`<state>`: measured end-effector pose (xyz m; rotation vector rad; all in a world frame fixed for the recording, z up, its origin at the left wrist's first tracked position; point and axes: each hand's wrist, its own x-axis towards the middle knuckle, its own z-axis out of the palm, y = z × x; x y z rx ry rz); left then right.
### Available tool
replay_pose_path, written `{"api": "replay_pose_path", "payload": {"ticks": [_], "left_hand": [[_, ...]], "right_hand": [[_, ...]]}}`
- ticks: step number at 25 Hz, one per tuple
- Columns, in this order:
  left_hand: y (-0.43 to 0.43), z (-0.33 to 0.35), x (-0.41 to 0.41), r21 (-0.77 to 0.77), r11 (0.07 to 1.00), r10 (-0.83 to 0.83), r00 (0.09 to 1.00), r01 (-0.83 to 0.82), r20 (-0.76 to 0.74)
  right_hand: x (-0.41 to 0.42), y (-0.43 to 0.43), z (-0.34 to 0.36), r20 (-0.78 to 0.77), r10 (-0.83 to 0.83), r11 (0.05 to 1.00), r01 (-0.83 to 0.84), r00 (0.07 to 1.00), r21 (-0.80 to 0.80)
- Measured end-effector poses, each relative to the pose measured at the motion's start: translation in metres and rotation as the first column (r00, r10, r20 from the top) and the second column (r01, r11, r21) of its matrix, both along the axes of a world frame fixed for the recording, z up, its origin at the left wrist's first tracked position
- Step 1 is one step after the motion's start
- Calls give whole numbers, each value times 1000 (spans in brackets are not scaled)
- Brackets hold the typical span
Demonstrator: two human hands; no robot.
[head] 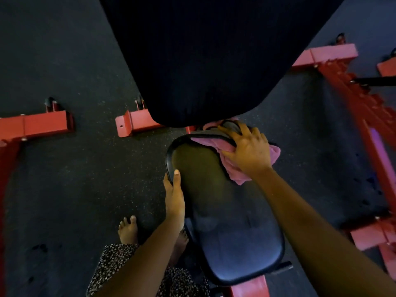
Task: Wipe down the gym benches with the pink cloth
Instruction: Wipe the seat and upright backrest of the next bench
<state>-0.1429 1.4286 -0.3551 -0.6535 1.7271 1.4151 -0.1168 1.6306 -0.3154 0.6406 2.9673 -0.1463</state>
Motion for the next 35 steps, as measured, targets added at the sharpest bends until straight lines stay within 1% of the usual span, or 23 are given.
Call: {"api": "replay_pose_path", "payload": {"ticks": [2, 3, 5, 6, 7, 8, 10, 12, 15, 17, 19, 20, 22, 24, 25, 28, 29, 32, 35], "left_hand": [[-2, 3, -4, 21, 999, -36, 999, 35, 27], [-3, 6, -7, 43, 998, -57, 997, 55, 44], [-8, 21, -12, 78, 993, -96, 991, 89, 89], [-15, 31, -14, 86, 991, -114, 988, 106, 105], [-23, 43, -17, 93, 987, -137, 986, 129, 93], [-33, 59, -20, 93, 982, -172, 983, 167, 58], [-54, 104, -29, 75, 967, -238, 970, 242, -56], [-73, 148, -39, 55, 945, -308, 934, 322, -183], [-110, 220, -51, 11, 928, -341, 863, 372, -373], [-125, 261, -68, -3, 904, -378, 797, 427, -470], [-125, 292, -90, -28, 851, -446, 694, 524, -566], [-119, 304, -103, -22, 834, -452, 660, 551, -601], [-100, 324, -129, 8, 823, -432, 636, 568, -639], [-72, 335, -155, 58, 812, -414, 643, 581, -644], [-59, 336, -165, 75, 793, -416, 627, 605, -659], [-27, 326, -189, 76, 706, -446, 526, 704, -724], [-20, 320, -192, 101, 684, -431, 512, 722, -743], [2, 295, -196, 207, 651, -306, 503, 730, -809], [17, 267, -191, 268, 659, -141, 466, 702, -873]], "right_hand": [[11, -7, -1, -41, -106, 994, 105, 994, -9], [17, -14, 1, -55, -201, 979, 199, 978, -51], [34, -34, 10, -56, -415, 895, 396, 908, -205], [46, -47, 18, -50, -485, 845, 453, 873, -285], [58, -62, 29, -57, -517, 812, 468, 854, -349], [69, -78, 42, -73, -524, 793, 456, 848, -404], [85, -106, 72, -89, -518, 766, 415, 851, -491], [91, -127, 98, -106, -517, 756, 395, 849, -523], [90, -153, 151, -257, -515, 753, 289, 817, -590], [81, -160, 184, -334, -544, 744, 258, 770, -617], [69, -162, 212, -364, -621, 689, 262, 694, -676], [63, -161, 221, -388, -643, 678, 255, 661, -689], [50, -158, 240, -474, -641, 714, 243, 604, -656], [32, -155, 254, -531, -659, 727, 270, 532, -632], [21, -153, 256, -554, -677, 722, 292, 485, -627], [-14, -149, 256, -613, -730, 684, 312, 302, -660], [-24, -150, 252, -627, -736, 676, 306, 255, -670], [-56, -144, 225, -693, -702, 704, 312, 165, -639], [-82, -127, 192, -787, -612, 771, 278, 80, -572]]}}
